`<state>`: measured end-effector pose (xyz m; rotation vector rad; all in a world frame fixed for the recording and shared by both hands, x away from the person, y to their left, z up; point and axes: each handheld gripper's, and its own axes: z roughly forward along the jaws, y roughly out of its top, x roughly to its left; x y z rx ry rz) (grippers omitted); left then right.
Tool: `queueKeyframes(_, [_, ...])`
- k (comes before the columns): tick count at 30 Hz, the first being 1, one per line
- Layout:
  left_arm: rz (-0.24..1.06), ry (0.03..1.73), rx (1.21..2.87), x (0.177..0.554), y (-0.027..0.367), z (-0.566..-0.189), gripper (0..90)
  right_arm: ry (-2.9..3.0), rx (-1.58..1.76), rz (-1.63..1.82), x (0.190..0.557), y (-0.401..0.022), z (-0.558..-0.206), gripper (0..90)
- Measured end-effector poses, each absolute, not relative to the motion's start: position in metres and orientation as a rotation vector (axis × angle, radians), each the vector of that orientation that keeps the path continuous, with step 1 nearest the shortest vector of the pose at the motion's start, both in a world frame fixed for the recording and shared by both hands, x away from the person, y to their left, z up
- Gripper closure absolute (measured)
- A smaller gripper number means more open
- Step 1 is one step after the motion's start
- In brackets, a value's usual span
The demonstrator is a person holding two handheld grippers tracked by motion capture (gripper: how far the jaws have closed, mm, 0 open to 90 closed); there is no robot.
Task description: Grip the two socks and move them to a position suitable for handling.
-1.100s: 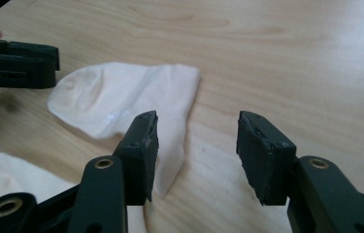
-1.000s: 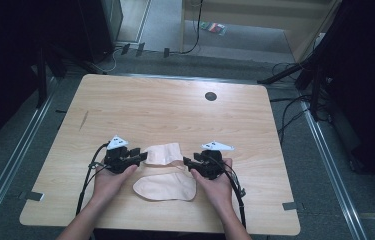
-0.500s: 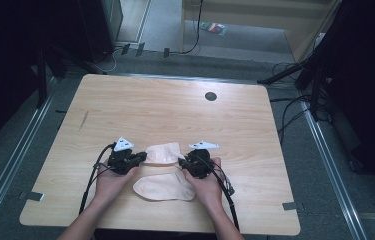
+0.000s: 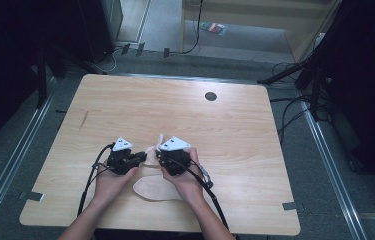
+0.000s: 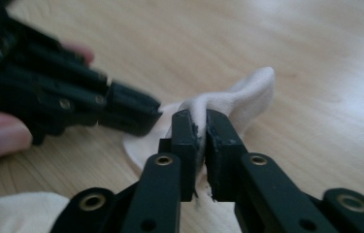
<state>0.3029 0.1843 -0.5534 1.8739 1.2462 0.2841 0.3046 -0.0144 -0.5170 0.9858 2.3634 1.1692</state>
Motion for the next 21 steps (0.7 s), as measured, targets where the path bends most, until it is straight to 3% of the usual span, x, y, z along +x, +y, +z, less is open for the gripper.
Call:
queueKeyframes(2, [0.263, 1.267, 1.852, 0.303, 0.188, -0.553, 75.9, 2.396, 0.976, 1.151, 0.306, -0.009, -0.523, 74.5])
queueKeyframes(6, [0.268, 1.276, 1.836, 0.302, 0.191, -0.553, 73.8, 2.488, 0.897, 1.194, 0.304, -0.007, -0.526, 50.6])
queueKeyframes(8, [0.271, 1.291, 1.836, 0.303, 0.191, -0.553, 74.9, 2.511, 0.877, 1.211, 0.303, -0.011, -0.524, 44.9])
queueKeyframes(10, [0.277, 1.298, 1.835, 0.303, 0.191, -0.554, 77.5, 2.503, 0.937, 1.262, 0.306, -0.020, -0.521, 45.0])
queueKeyframes(16, [0.293, 1.283, 1.859, 0.303, 0.187, -0.554, 84.0, 2.381, 1.158, 1.403, 0.322, -0.046, -0.514, 59.9])
queueKeyframes(21, [0.303, 1.277, 1.868, 0.302, 0.186, -0.554, 86.0, 2.353, 1.309, 1.346, 0.332, -0.043, -0.522, 61.6])
